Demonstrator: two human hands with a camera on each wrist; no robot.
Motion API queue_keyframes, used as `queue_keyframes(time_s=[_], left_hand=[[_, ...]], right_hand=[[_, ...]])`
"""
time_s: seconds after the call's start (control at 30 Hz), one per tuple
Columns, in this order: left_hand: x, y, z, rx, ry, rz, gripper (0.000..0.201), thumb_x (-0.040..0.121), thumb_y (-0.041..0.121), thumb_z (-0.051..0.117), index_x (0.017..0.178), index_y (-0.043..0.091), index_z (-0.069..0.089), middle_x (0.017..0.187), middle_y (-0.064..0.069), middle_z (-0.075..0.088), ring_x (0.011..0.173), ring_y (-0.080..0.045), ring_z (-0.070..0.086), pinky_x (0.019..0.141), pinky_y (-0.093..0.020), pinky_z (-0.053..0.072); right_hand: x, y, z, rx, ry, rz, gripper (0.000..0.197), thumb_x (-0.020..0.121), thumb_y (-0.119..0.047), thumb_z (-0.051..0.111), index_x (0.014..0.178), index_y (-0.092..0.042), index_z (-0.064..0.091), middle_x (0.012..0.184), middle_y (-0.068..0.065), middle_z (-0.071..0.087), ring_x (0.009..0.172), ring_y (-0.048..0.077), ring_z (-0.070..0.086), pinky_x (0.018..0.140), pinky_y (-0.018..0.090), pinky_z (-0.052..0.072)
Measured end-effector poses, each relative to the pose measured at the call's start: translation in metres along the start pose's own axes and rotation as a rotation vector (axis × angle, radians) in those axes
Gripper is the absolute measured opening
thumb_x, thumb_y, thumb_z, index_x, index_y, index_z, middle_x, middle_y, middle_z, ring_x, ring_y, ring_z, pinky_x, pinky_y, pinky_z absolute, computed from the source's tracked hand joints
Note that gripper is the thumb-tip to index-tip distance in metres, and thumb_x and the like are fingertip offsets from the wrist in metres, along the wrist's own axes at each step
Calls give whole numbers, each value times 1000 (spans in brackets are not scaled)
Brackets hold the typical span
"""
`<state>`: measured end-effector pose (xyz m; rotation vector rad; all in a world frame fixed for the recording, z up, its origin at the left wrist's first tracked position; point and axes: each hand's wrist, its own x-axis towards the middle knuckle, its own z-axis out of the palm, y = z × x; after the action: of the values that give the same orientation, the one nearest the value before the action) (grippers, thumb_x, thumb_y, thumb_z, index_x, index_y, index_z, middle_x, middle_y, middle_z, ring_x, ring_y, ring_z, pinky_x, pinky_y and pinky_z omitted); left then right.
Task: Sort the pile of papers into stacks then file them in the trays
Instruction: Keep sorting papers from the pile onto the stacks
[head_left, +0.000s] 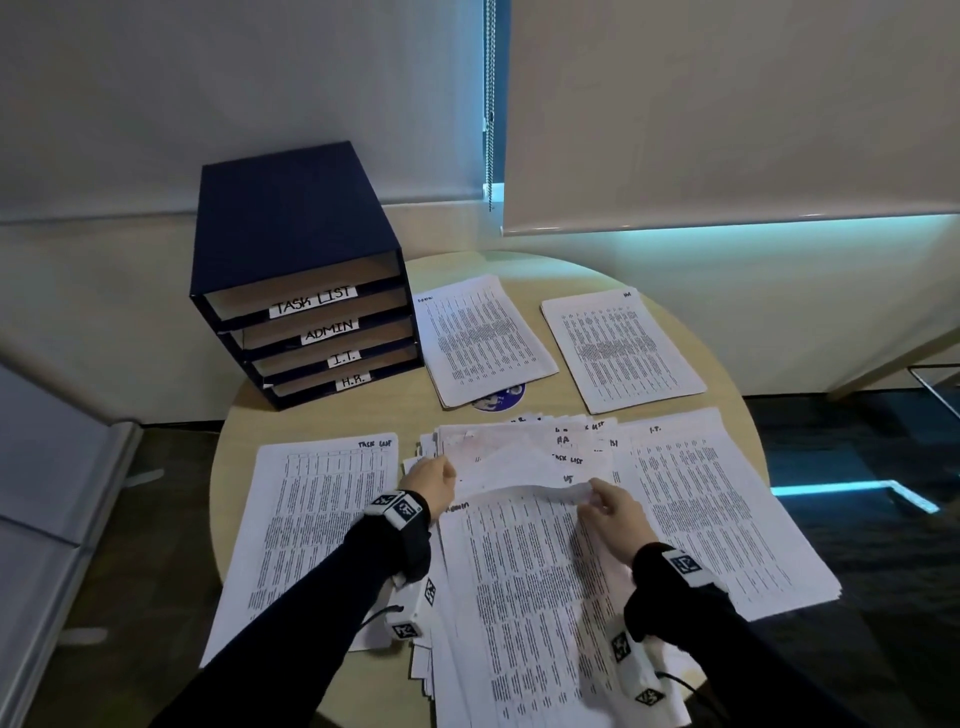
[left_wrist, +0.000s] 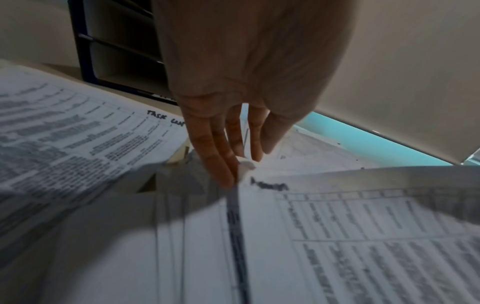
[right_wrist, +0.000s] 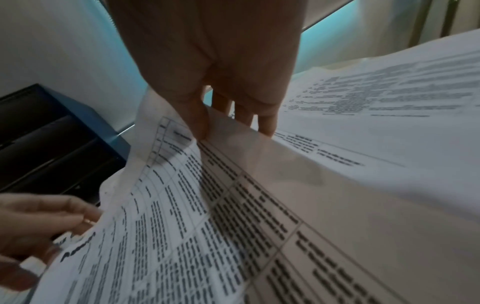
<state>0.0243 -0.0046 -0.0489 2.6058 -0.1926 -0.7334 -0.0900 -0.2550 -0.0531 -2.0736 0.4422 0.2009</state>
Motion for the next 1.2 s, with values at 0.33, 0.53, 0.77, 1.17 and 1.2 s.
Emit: queue_keyframes(time_s=[0.33,0.53,0.77,1.17,1.2], left_hand=[[-15,-6,-6,87,121,111,19,87,15,61,105,21,57,112,0,53,105,-18,54,94,-34,46],[-19,-5,-6,115,1,20,25,85,18,62,107,22,51,105,1,56,90,-17,50,78,-31,44],[-24,-3,-10,-45,-28,114,31,80,10,74,101,20,53,71,9,58,64,-7,56,55,-20,38],[-18,-7,-26,-187,-3,141,3,87,16,70,85,17,68,92,-4,68,85,-17,61,78,-25,47],[-18,-8,-28,-229,-20,142,4,87,15,69,84,17,67,93,-3,66,86,-18,59,80,-26,46]], right_hand=[[-21,5,-2,71,-40,-91,14,91,-6,55,80,-12,62,80,7,69,78,26,62,71,32,46],[-22,4,3,69,-29,-106,14,94,-8,55,81,-11,61,74,-3,63,73,13,57,65,25,41],[-24,0,1,99,-37,-85,16,93,-6,55,79,-12,59,74,-1,61,71,11,55,64,24,39],[-21,-4,3,77,-85,-76,17,91,-6,55,80,-15,64,87,11,66,86,33,60,72,32,43],[-22,-7,3,67,-75,-66,17,91,-6,55,80,-15,64,92,10,64,92,30,58,77,32,43]])
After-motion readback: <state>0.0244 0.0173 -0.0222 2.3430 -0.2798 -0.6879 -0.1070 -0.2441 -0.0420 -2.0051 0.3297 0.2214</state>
